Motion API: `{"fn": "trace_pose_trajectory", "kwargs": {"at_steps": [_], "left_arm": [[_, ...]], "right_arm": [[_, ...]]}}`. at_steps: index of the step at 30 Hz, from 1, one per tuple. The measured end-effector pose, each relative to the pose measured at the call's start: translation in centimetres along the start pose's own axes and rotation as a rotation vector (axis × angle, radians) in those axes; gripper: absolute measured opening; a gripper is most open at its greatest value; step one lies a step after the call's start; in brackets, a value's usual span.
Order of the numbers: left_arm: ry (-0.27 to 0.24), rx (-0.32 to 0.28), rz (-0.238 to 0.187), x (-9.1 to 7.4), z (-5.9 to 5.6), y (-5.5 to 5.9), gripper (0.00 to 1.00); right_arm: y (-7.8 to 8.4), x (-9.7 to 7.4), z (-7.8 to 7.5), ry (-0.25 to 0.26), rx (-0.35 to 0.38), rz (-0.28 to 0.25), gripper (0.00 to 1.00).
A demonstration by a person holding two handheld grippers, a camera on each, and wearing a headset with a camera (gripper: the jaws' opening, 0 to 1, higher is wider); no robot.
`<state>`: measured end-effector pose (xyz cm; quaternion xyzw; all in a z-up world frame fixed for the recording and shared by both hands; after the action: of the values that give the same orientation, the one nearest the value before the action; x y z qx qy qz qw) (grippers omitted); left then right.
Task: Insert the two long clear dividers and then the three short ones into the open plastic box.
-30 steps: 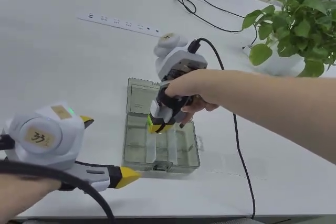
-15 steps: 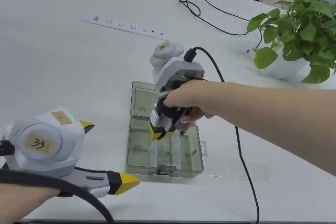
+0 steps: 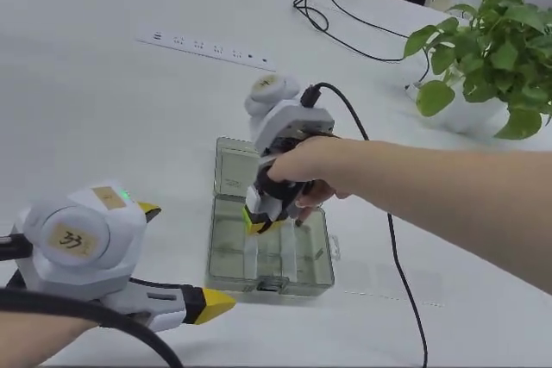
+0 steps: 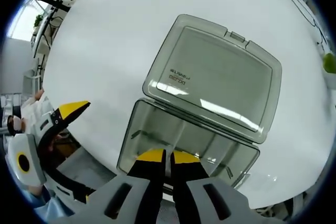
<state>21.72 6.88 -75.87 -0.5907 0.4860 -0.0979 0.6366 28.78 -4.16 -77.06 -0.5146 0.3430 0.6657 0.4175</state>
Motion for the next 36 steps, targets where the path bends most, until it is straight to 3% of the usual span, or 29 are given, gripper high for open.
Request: {"fn": "trace_pose_trajectory", "kwargs": {"at_steps": [5,9,11,14,17,24,28,36], "left_arm": [[-0.006,0.001,0.002,-0.1,0.1,0.0,0.95],[-0.008,0.002,0.004,-0.2,0.2,0.0,0.95],[-0.008,0.002,0.005,-0.2,0.1,0.0,0.95],[-0.007,0.006,0.008,-0.2,0.0,0.0,0.95],[-0.006,0.005,0.006,-0.2,0.0,-0.1,0.95],[-0.002,0.013,0.006,-0.1,-0.2,-0.3,0.95],[0.000,0.016,0.007,0.0,-0.3,-0.3,0.95],[-0.001,0.011,0.009,0.0,-0.2,-0.3,0.95]], "right_arm": [[0.0,0.0,0.2,-0.013,-0.015,0.000,0.07],[0.3,0.3,1.0,-0.082,0.023,-0.015,0.19],[0.5,0.3,1.0,-0.085,0.022,-0.018,0.22],[0.7,0.5,1.2,-0.102,0.005,-0.038,0.36],[0.5,0.3,2.0,-0.178,0.024,-0.078,0.44],[0.7,0.2,1.8,-0.186,0.016,-0.116,0.67],[0.7,0.3,2.3,-0.229,0.020,-0.147,0.78],[0.6,0.1,2.2,-0.265,0.030,-0.188,0.83]]}}
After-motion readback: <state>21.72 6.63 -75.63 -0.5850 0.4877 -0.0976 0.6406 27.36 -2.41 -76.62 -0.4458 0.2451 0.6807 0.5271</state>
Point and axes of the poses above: the centre of the closed fingertips' face, and the gripper's own axes: x roughly forward along the fingers, z roughly to its left, y roughly out of its underside, the point moved 5 cm from there along -x, roughly backward along the fingers, and after that the axes turned 2 degrees about -y, right-handed, at the moved point
